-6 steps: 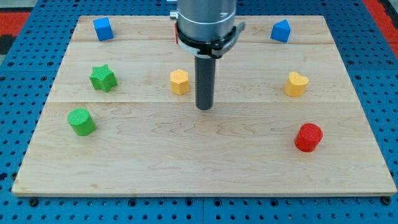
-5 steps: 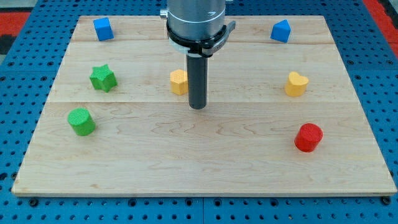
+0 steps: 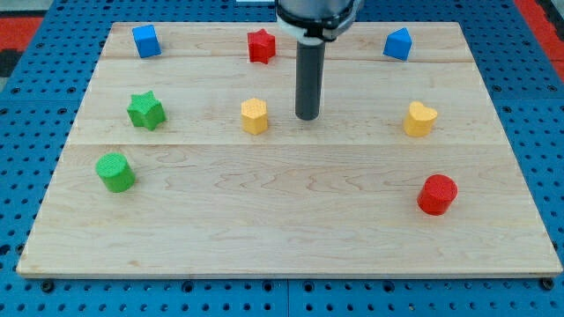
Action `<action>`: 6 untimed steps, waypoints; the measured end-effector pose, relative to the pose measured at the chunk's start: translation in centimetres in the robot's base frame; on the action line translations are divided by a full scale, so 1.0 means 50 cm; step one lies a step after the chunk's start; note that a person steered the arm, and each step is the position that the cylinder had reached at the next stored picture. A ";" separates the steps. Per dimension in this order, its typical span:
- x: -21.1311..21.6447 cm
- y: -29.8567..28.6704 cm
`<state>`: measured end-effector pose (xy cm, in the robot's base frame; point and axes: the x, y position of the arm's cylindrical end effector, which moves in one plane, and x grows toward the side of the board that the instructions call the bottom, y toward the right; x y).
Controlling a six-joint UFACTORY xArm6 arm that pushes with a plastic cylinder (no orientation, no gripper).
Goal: Move the yellow hexagon to the bottom center of the board
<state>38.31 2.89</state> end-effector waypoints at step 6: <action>0.136 -0.195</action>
<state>45.11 -6.84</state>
